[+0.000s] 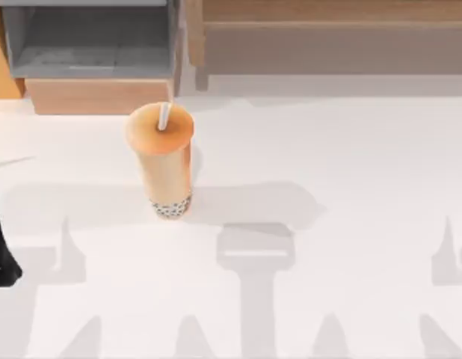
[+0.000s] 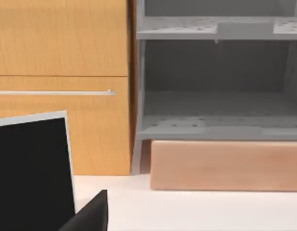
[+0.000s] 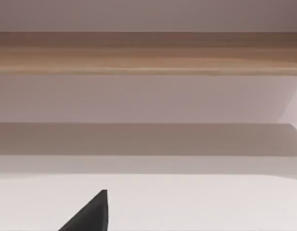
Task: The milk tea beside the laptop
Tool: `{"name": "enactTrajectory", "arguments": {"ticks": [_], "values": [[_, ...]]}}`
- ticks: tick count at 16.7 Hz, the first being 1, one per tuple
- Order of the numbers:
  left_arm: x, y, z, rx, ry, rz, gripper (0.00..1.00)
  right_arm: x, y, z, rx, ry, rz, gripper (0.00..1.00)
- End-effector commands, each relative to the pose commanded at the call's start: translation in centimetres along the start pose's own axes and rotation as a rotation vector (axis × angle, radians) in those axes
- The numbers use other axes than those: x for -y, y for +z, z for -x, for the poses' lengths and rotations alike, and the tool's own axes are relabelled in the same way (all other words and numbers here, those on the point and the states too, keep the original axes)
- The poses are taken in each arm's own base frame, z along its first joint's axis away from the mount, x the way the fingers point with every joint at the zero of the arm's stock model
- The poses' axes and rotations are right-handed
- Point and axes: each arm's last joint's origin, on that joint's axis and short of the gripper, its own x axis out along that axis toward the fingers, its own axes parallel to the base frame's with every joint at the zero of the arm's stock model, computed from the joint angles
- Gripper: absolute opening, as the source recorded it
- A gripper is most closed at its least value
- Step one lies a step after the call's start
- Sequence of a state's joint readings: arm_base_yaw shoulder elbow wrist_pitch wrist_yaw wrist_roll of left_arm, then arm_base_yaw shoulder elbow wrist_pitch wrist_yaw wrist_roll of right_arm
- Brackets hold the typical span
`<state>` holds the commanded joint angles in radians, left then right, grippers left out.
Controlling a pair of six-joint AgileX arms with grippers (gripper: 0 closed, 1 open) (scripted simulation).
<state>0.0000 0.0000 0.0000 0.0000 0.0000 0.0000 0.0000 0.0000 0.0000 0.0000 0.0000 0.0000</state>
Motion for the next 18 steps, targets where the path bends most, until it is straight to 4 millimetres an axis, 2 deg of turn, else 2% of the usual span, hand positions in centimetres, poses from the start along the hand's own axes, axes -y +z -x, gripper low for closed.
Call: {"name": "enactTrajectory", "arguments": {"ticks": [3,7,10,12,15,18], "values": [[0.1,0.2,0.0,0.006,0.000,0.001,1.00,0.0,0.0,0.0,0.000,0.000,0.000,1.00],[0.9,2.5,-0.7,0.064,-0.002,0.015,1.00,0.0,0.0,0.0,0.000,0.000,0.000,1.00],[2.2,4.3,-2.3,0.092,-0.002,0.039,1.00,0.0,0.0,0.0,0.000,0.000,0.000,1.00],[3.6,4.7,-3.9,0.082,-0.001,0.053,1.00,0.0,0.0,0.0,0.000,0.000,0.000,1.00],[6.7,3.5,-6.6,0.020,-0.004,0.052,1.00,0.0,0.0,0.0,0.000,0.000,0.000,1.00],[10.2,0.6,-8.2,-0.060,-0.007,0.024,1.00,0.0,0.0,0.0,0.000,0.000,0.000,1.00]]}}
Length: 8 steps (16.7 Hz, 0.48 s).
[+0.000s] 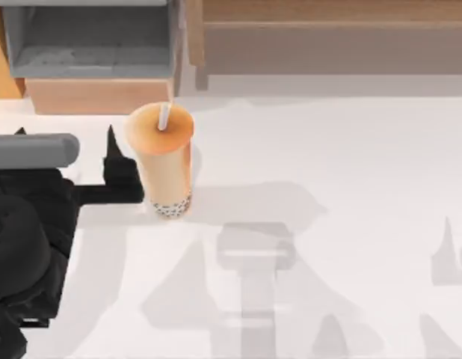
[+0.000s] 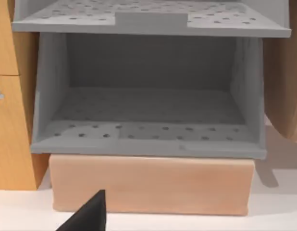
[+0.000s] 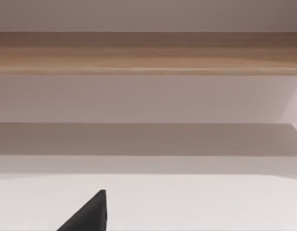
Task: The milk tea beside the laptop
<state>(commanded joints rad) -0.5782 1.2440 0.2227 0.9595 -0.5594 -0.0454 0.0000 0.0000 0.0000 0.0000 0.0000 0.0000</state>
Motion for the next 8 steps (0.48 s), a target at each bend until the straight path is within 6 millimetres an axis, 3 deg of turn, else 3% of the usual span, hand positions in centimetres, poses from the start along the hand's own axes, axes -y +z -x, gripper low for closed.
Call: {"name": "enactTrajectory", "arguments": {"ticks": [4,8], "values": [[4.0,-3.9,-0.1,-0.040,-0.004,-0.018,1.00,0.0,0.0,0.0,0.000,0.000,0.000,1.00],[6.9,-6.3,1.3,-0.036,-0.014,-0.012,1.00,0.0,0.0,0.0,0.000,0.000,0.000,1.00]]}}
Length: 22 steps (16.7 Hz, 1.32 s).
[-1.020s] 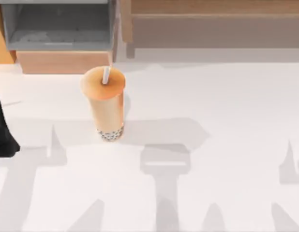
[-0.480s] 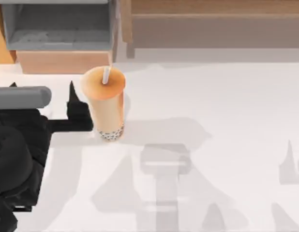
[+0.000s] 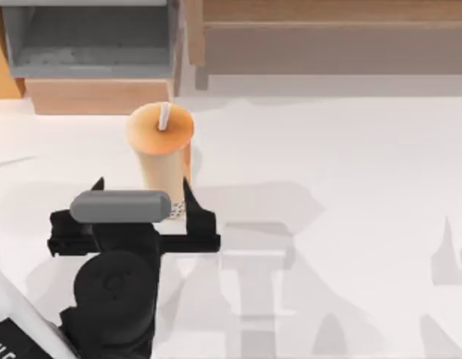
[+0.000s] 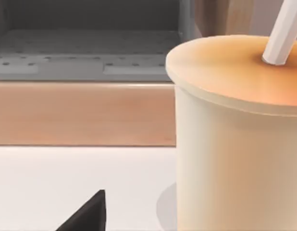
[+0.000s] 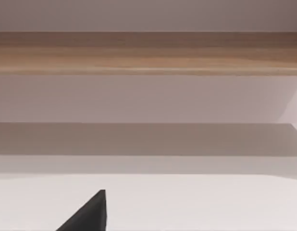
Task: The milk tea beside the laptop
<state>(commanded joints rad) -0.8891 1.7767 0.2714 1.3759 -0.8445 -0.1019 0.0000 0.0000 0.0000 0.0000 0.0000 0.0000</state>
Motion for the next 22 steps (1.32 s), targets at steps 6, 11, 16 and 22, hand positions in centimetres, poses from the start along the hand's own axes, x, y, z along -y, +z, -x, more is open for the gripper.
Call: {"name": "enactTrajectory", "arguments": {"ticks": [6,11,16,22], "values": [[1.2,-0.9,0.8,-0.002,-0.005,-0.002,1.00,0.0,0.0,0.0,0.000,0.000,0.000,1.00],[1.3,-0.8,-0.4,-0.003,-0.005,-0.003,1.00,0.0,0.0,0.0,0.000,0.000,0.000,1.00],[1.4,-0.9,-5.6,-0.002,-0.005,-0.002,1.00,0.0,0.0,0.0,0.000,0.000,0.000,1.00],[1.2,-0.9,-7.2,-0.002,-0.005,-0.002,1.00,0.0,0.0,0.0,0.000,0.000,0.000,1.00]]}}
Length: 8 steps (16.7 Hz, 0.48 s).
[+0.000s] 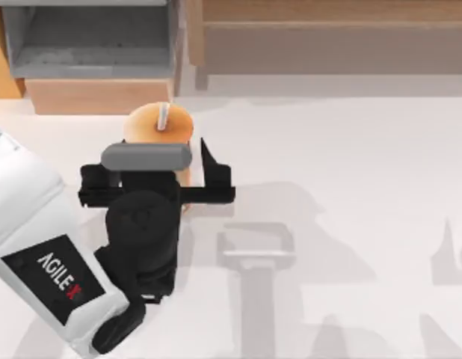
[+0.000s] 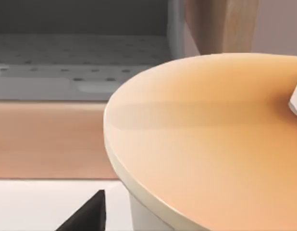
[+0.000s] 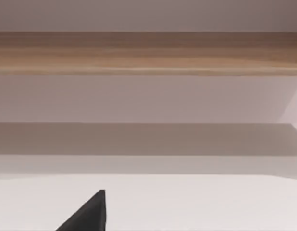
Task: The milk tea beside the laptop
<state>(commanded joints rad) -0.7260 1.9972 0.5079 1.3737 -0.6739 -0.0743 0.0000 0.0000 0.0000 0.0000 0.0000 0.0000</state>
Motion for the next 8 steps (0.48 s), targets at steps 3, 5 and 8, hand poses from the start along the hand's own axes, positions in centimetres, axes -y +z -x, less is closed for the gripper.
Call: {"name": "enactTrajectory", "arguments": {"ticks": [3,5,8], "values": [[0.00,0.00,0.00,0.000,0.000,0.000,0.77,0.00,0.00,0.00,0.000,0.000,0.000,1.00],[0.00,0.00,0.00,0.000,0.000,0.000,0.62,0.00,0.00,0.00,0.000,0.000,0.000,1.00],[0.00,0.00,0.00,0.000,0.000,0.000,0.40,0.00,0.00,0.00,0.000,0.000,0.000,1.00]]}}
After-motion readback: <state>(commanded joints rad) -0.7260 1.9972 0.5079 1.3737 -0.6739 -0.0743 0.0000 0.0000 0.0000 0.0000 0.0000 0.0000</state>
